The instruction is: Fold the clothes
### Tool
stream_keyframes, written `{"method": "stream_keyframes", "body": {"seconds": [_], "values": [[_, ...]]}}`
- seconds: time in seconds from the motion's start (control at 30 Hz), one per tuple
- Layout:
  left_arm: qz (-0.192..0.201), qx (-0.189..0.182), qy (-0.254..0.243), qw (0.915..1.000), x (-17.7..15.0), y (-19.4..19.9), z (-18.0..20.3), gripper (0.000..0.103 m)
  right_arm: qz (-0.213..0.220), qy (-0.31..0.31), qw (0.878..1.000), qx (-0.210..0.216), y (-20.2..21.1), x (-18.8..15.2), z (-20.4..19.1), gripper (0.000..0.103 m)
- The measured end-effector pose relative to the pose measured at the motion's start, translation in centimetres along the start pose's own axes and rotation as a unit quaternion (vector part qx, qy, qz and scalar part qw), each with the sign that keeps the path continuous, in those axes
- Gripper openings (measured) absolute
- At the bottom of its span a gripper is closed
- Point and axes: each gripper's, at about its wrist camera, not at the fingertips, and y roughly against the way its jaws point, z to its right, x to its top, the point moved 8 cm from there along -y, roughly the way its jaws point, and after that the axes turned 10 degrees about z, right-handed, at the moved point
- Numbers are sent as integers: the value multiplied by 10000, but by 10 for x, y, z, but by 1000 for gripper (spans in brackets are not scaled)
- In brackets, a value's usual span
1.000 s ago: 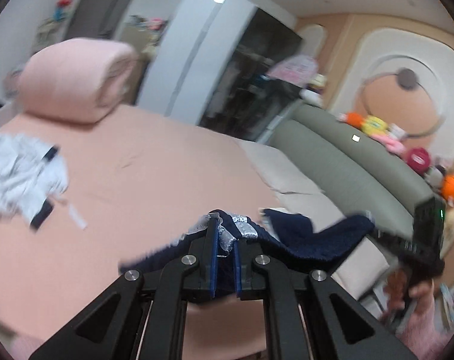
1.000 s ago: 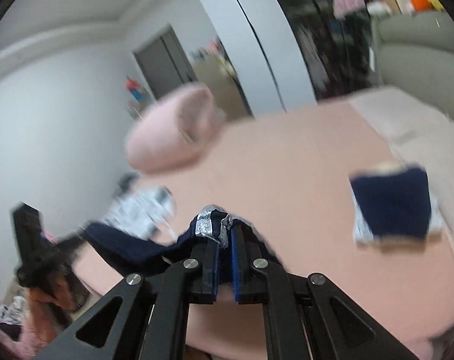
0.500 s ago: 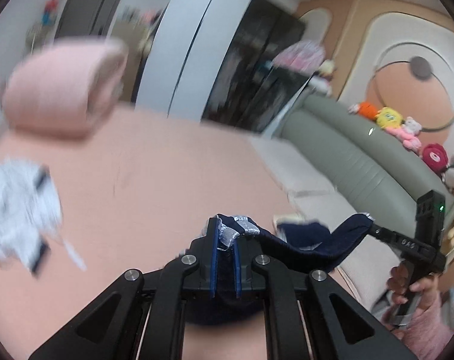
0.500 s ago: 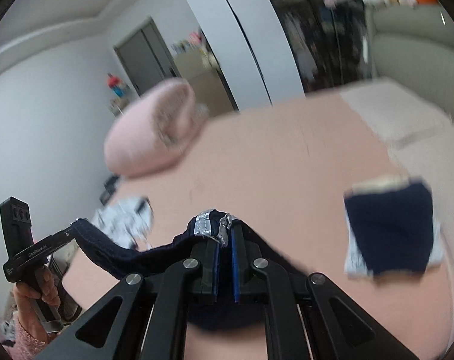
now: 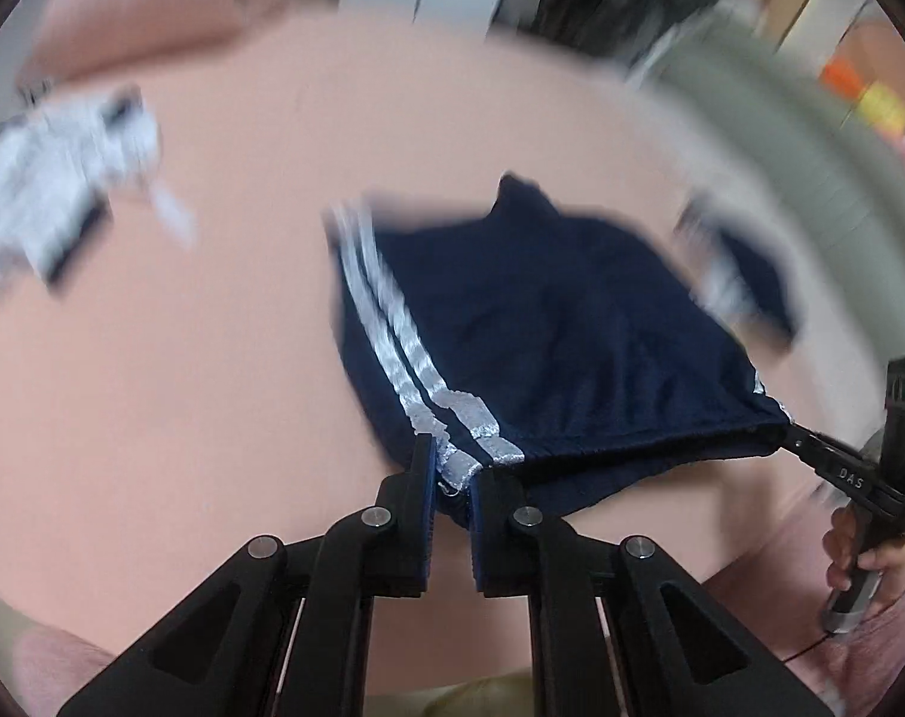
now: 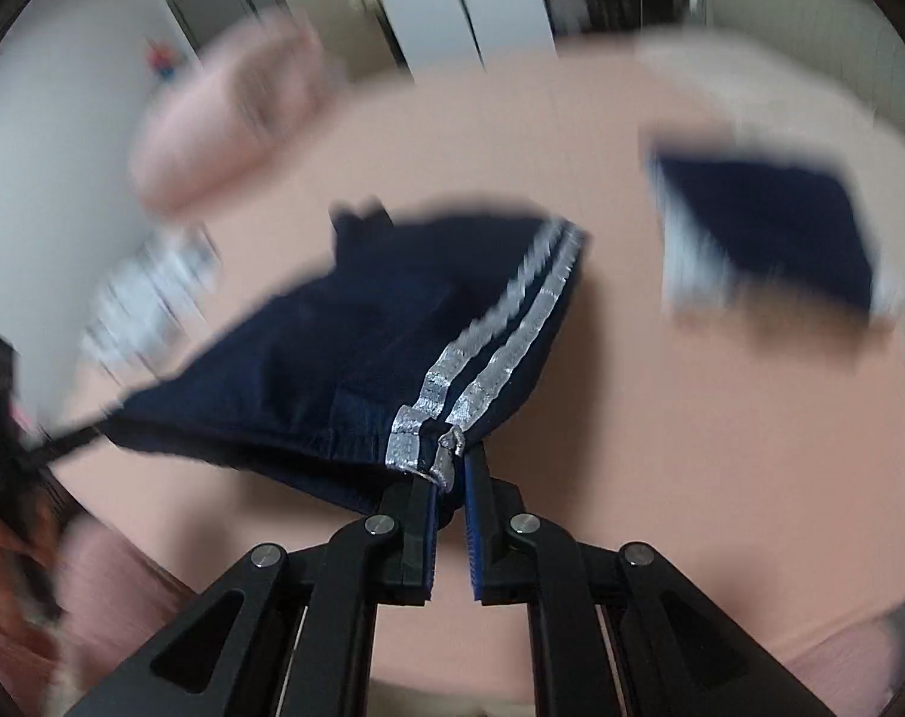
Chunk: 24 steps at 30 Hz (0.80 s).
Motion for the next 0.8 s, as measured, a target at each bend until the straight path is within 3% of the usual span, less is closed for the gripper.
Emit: {"method": "stream_keyframes", "body": {"seconds": [0.07,0.23,0.4,0.57,0.8], "values": [[-229,109,-29,9997,-17,-19,-4,8,-481,-61,9988,-96,-35,-33,8,8],[-213,145,-153,9996,-23,-23,-1,8,-353,-184,9992,-17,-28,-37,9,8],[-275,-99,-117,9995,-33,-8,4,7,-255,-300,9992,75,-19,-41,10,8],[-433,-191,-235,9986,-60,12,7,7,-372,-386,9985,131,8,-50,5,8],[-721,-80,-489,9962,-91,20,12,8,-632,-153,9976,-222,20,-74,-2,9]]}}
